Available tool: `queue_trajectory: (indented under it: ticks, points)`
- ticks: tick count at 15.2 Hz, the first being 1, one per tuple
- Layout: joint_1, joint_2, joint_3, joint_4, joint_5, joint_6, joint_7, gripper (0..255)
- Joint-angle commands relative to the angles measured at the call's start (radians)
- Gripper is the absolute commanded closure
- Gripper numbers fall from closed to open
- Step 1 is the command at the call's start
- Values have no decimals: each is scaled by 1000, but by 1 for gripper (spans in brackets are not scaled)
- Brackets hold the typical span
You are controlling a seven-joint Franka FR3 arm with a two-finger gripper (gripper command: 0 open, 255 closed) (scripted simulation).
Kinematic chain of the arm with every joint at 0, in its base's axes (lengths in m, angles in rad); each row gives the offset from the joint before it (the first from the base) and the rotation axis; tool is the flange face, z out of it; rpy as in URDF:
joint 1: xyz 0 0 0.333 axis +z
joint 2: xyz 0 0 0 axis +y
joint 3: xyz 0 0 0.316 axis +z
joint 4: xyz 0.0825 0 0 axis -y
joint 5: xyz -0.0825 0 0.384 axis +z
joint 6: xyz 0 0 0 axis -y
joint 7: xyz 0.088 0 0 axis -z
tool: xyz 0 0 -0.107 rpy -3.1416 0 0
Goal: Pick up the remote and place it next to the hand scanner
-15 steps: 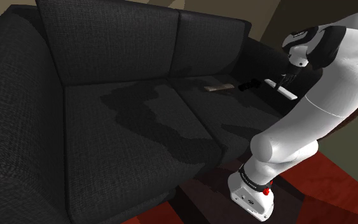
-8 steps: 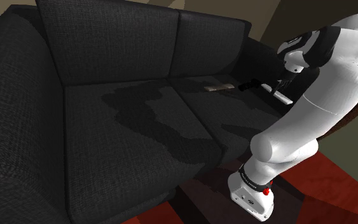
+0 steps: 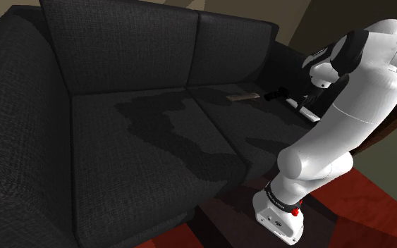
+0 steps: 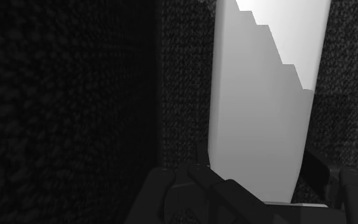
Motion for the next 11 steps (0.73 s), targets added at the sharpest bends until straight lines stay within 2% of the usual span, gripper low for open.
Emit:
queue_trajectory:
  ticks: [1,5,11]
  points:
    - [-2,17,2,-13,15,27,-9,255]
    - [-10,55,8,-40,49,81,-32,255]
    - [-10,55,8,-40,49,81,-32,255]
